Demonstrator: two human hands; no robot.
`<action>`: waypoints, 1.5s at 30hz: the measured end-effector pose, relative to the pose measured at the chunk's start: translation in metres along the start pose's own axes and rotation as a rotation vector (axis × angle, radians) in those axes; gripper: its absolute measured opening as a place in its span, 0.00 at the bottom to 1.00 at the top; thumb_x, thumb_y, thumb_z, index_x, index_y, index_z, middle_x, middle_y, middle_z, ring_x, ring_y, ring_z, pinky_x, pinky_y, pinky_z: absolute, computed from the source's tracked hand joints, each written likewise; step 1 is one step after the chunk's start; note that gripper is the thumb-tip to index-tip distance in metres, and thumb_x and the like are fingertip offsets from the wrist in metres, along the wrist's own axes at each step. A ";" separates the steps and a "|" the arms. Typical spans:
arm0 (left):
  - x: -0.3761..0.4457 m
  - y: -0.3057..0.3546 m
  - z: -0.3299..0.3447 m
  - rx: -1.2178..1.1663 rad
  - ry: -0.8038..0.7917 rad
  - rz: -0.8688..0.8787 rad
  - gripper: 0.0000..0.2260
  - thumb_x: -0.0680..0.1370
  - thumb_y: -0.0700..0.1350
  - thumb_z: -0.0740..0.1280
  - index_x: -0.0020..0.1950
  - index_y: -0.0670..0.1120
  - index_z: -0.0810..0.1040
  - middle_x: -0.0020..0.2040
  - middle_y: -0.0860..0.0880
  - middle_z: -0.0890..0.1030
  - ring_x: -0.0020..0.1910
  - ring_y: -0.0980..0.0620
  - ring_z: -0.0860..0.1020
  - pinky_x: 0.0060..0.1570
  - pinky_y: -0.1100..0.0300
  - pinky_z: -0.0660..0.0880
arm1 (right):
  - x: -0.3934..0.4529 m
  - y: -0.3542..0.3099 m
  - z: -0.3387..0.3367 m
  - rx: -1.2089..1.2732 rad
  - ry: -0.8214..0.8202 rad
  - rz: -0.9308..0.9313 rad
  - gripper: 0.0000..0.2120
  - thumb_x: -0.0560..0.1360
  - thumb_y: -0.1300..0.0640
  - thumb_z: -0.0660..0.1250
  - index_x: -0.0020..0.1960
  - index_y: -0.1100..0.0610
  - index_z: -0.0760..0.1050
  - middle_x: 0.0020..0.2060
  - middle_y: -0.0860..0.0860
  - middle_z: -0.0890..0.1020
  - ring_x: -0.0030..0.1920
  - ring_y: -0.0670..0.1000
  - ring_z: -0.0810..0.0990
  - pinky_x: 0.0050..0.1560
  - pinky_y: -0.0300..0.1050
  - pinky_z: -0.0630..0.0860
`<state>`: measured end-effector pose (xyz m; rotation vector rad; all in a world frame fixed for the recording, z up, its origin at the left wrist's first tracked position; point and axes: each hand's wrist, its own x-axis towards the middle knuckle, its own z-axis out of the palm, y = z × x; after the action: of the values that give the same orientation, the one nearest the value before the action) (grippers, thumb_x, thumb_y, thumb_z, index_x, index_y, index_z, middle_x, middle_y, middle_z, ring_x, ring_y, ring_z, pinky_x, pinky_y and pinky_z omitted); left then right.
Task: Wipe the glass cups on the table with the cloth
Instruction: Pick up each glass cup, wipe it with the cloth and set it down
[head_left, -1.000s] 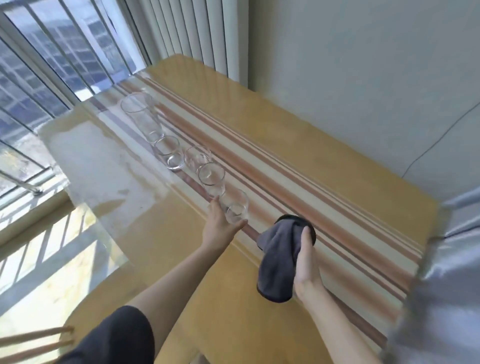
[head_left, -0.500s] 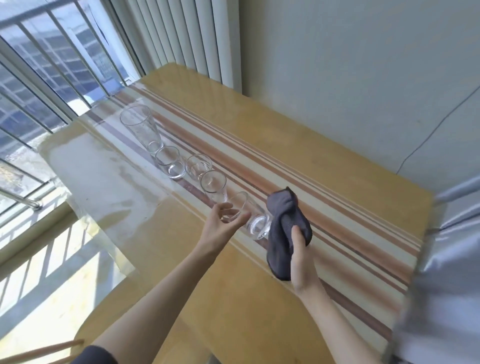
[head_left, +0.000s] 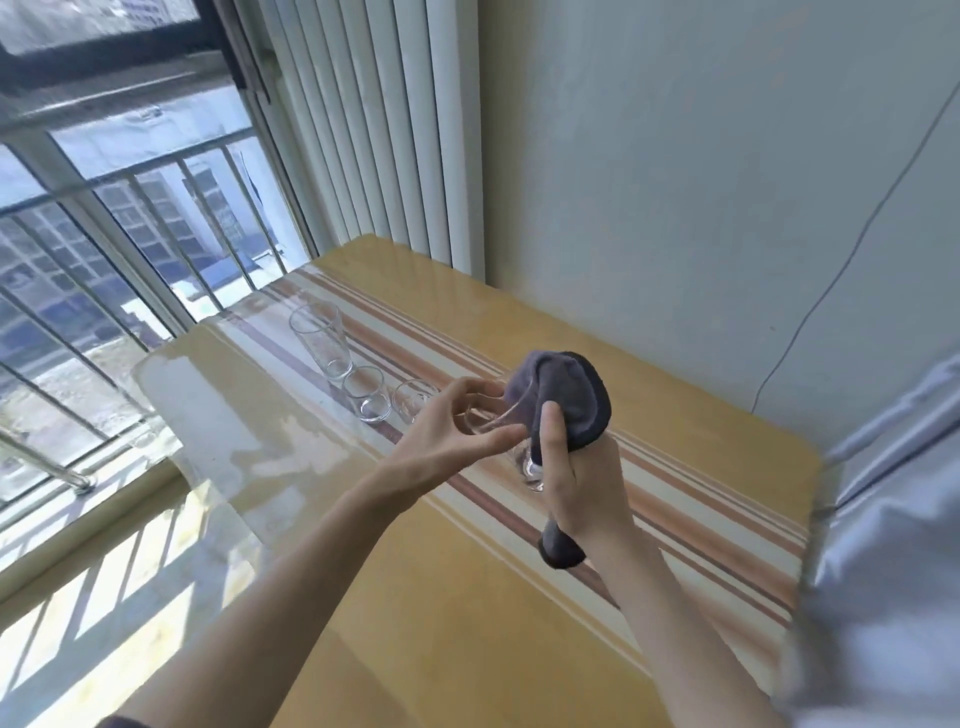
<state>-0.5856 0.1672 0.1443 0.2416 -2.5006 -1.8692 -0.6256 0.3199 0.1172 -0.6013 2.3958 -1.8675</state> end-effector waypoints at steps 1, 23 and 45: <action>-0.003 0.006 -0.001 -0.021 -0.020 0.022 0.28 0.61 0.60 0.74 0.56 0.51 0.73 0.53 0.51 0.80 0.51 0.55 0.81 0.50 0.60 0.78 | 0.006 -0.008 -0.002 0.031 0.002 0.019 0.31 0.73 0.36 0.50 0.39 0.61 0.78 0.33 0.58 0.84 0.37 0.56 0.82 0.39 0.53 0.77; -0.014 0.062 0.040 -0.215 0.409 -0.041 0.26 0.67 0.54 0.76 0.60 0.47 0.72 0.53 0.54 0.78 0.54 0.56 0.78 0.54 0.55 0.77 | -0.006 -0.032 0.012 -0.109 0.475 -0.275 0.29 0.80 0.42 0.50 0.47 0.62 0.81 0.38 0.54 0.85 0.40 0.51 0.83 0.39 0.40 0.76; -0.019 0.070 0.002 -0.114 -0.032 -0.015 0.28 0.66 0.61 0.70 0.62 0.52 0.71 0.58 0.47 0.79 0.49 0.52 0.82 0.39 0.63 0.79 | 0.004 -0.066 -0.031 0.496 0.186 0.074 0.11 0.78 0.57 0.64 0.38 0.55 0.77 0.31 0.47 0.80 0.37 0.48 0.79 0.42 0.44 0.74</action>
<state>-0.5757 0.1909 0.2119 0.2308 -2.4079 -2.0282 -0.6192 0.3339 0.1883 -0.3037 1.8840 -2.4439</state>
